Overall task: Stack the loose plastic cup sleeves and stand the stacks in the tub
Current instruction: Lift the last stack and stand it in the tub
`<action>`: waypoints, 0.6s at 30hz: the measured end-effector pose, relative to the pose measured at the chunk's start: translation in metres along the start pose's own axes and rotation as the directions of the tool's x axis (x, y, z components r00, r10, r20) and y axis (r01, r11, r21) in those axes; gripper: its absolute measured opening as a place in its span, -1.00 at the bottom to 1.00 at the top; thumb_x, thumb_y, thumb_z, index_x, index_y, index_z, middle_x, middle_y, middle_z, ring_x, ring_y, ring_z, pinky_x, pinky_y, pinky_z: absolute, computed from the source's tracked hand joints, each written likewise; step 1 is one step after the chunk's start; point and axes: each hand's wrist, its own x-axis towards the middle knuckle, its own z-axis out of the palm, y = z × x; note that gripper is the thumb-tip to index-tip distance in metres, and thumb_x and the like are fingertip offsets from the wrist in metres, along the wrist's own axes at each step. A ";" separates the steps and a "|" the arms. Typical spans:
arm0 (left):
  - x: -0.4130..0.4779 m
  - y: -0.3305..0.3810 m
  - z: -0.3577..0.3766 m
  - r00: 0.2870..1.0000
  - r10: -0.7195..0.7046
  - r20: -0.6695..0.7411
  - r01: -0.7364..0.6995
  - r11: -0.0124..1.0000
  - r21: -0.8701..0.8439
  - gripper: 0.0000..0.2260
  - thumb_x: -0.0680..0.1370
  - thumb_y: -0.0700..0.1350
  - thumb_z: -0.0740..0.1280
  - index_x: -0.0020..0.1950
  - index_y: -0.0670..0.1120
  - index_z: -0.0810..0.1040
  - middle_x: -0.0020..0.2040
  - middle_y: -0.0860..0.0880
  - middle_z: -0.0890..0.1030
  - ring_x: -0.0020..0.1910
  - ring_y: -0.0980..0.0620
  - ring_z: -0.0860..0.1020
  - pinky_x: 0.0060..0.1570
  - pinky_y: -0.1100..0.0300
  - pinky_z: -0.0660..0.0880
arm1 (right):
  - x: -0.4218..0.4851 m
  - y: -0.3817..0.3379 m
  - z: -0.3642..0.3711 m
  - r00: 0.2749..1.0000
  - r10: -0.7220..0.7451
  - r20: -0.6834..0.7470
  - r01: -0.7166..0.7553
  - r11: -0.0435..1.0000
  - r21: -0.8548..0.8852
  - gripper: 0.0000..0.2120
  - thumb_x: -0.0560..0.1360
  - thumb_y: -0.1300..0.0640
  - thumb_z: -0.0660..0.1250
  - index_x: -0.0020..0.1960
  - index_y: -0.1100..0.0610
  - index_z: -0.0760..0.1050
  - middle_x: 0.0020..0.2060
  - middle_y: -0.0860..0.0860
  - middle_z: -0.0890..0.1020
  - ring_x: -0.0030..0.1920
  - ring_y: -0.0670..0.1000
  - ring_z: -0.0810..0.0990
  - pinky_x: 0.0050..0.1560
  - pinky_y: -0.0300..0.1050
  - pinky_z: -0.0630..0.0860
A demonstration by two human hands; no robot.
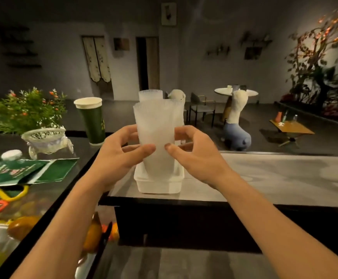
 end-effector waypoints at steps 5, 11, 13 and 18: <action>0.025 -0.021 -0.005 0.999 -0.035 -0.021 0.037 0.995 0.093 -0.45 0.47 -0.10 0.53 0.43 0.10 0.46 0.29 0.11 0.59 0.28 0.01 0.58 0.31 -0.16 0.51 | 0.035 0.021 0.025 0.995 0.079 0.066 -0.080 0.997 0.006 -0.58 0.59 0.16 0.31 0.43 0.05 0.43 0.24 -0.09 0.57 0.11 -0.10 0.62 0.21 -0.03 0.60; 0.039 -0.044 0.003 0.996 -0.072 -0.057 0.077 0.993 0.089 -0.52 0.57 -0.24 0.41 0.45 0.07 0.44 0.25 0.14 0.55 0.13 0.19 0.55 0.22 0.12 0.52 | 0.044 0.044 0.048 0.980 0.153 0.126 -0.164 0.983 0.081 -0.49 0.57 0.37 0.20 0.44 0.00 0.41 0.23 -0.15 0.55 0.22 -0.12 0.55 0.16 -0.30 0.52; 0.045 -0.046 0.004 0.996 -0.071 -0.061 0.076 0.993 0.085 -0.52 0.57 -0.26 0.41 0.43 0.08 0.44 0.17 0.19 0.54 0.07 0.23 0.55 0.05 0.27 0.52 | 0.054 0.051 0.054 0.980 0.176 0.094 -0.183 0.981 0.068 -0.49 0.56 0.35 0.21 0.47 0.02 0.39 0.29 -0.08 0.53 0.26 -0.04 0.54 0.29 -0.10 0.54; 0.056 -0.064 0.005 0.989 -0.113 -0.093 0.121 0.989 0.087 -0.51 0.54 -0.29 0.43 0.38 0.06 0.42 0.14 0.17 0.53 0.07 0.18 0.58 -0.10 0.31 0.53 | 0.059 0.057 0.062 0.962 0.240 0.130 -0.250 0.966 0.062 -0.46 0.55 0.35 0.21 0.49 0.05 0.36 0.30 -0.08 0.54 0.29 -0.03 0.52 0.35 0.00 0.51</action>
